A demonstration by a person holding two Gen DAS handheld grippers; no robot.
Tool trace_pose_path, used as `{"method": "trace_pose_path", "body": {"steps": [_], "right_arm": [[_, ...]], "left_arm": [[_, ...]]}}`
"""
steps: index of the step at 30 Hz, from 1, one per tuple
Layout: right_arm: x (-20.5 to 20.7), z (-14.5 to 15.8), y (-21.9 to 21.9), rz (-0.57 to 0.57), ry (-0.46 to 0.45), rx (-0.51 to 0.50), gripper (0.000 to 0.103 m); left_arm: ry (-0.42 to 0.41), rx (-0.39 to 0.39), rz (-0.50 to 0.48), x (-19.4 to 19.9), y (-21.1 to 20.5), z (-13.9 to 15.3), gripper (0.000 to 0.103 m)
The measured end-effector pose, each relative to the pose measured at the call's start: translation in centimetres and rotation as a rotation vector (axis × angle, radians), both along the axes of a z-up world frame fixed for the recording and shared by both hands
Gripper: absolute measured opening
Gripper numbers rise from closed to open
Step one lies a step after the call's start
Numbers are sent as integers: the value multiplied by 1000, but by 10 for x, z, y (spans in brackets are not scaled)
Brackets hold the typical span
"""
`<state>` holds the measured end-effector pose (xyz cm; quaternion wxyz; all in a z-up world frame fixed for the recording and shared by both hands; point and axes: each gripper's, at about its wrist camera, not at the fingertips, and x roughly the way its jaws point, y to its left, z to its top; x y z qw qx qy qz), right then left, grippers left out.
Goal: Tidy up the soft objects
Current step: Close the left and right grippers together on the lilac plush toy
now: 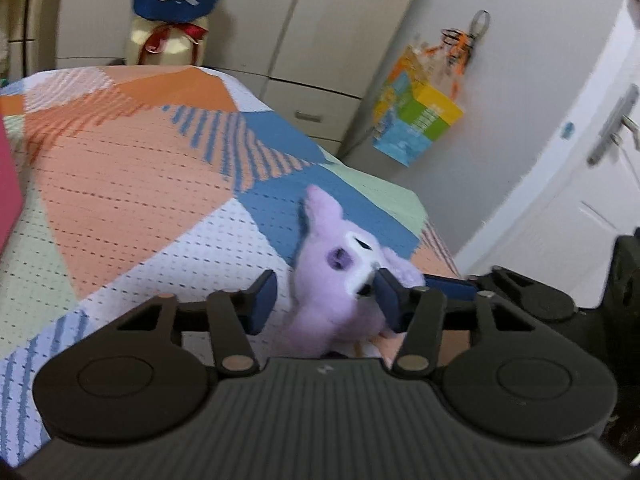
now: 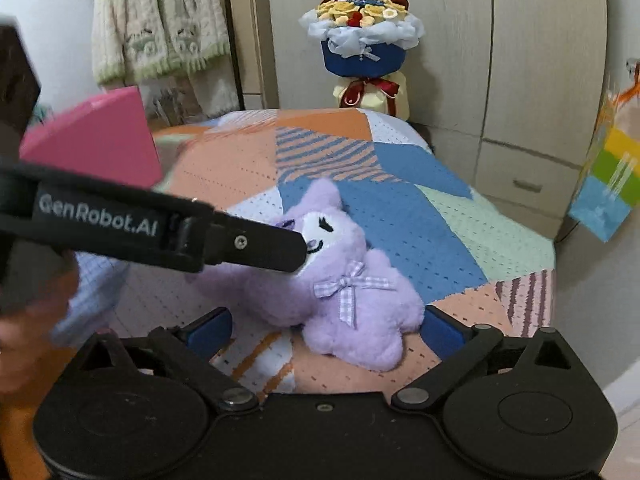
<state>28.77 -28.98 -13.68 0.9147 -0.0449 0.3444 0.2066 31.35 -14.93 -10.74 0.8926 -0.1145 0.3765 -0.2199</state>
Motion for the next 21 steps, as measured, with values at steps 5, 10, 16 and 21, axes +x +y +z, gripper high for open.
{"method": "trace_pose_path", "body": {"steps": [5, 10, 16, 21], "right_arm": [[-7, 3, 0, -71, 0, 30, 79], [-20, 5, 3, -107, -28, 22, 59], [-39, 7, 13, -159, -66, -35, 55], [-56, 10, 17, -174, -83, -66, 46]], "left_arm": [[-14, 10, -17, -10, -4, -2, 46], [-82, 30, -49, -29, -3, 16, 46], [-74, 77, -83, -49, -5, 23, 43], [-59, 83, -95, -65, 1, 26, 42]]}}
